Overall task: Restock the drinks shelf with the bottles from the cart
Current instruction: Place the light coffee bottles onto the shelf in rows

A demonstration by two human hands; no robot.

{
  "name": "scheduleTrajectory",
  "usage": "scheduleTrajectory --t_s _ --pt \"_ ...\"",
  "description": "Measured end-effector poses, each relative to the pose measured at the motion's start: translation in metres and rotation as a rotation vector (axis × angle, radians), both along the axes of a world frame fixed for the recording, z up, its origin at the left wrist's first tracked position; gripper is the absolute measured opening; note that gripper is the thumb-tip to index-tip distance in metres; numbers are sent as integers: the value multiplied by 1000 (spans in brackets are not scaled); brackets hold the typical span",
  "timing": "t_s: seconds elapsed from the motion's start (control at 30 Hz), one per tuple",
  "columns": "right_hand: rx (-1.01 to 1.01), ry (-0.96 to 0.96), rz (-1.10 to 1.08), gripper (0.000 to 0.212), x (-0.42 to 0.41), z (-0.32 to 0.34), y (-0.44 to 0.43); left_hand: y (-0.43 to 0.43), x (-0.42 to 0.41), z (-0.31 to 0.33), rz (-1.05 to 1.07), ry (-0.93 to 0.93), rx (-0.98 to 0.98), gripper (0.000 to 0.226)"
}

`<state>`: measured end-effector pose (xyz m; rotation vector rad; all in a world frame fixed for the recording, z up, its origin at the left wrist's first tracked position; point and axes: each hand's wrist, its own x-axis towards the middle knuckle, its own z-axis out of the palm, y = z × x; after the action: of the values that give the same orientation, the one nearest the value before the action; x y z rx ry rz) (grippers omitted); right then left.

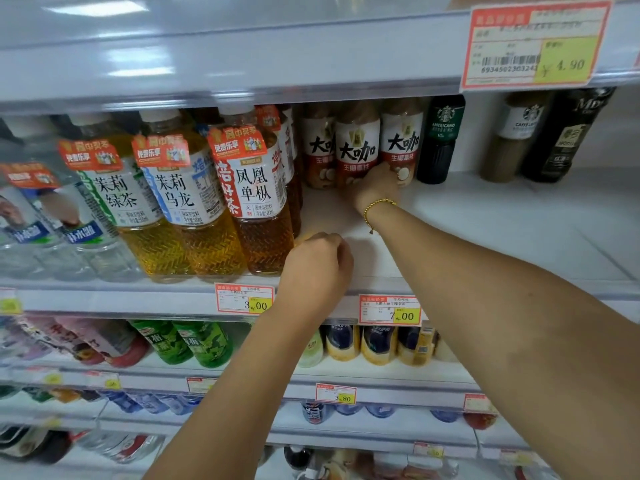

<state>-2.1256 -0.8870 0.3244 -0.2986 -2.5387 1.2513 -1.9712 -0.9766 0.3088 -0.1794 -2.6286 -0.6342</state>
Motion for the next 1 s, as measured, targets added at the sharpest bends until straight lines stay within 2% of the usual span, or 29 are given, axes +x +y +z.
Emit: scheduleTrajectory --t_s 0.13,0.27,0.4,0.6,0.7,0.77,0.83,0.9,1.0 --pt "41 -12 -40 68 -6 4 -2 0 0 0 -2 -12 1 25" --pt "281 -44 27 42 -10 4 7 -1 0 0 -12 1 -7 24" --pt "422 -36 37 39 -10 7 9 -1 -1 -1 -16 14 -7 27" --pt "463 -30 29 38 -17 8 11 -1 -1 -2 -29 24 9 24" --pt "509 -32 74 41 -15 14 16 0 -1 -1 -20 24 11 37" --pt "573 64 138 37 -10 24 20 1 -1 0 -17 33 14 43" --pt "621 302 212 34 -9 36 21 0 -2 -2 -16 44 10 43" --pt "543 502 284 37 -10 45 19 -1 -3 -4 -15 58 0 42" --pt "374 588 375 60 -15 50 12 -2 -6 -8 -16 75 -8 36"
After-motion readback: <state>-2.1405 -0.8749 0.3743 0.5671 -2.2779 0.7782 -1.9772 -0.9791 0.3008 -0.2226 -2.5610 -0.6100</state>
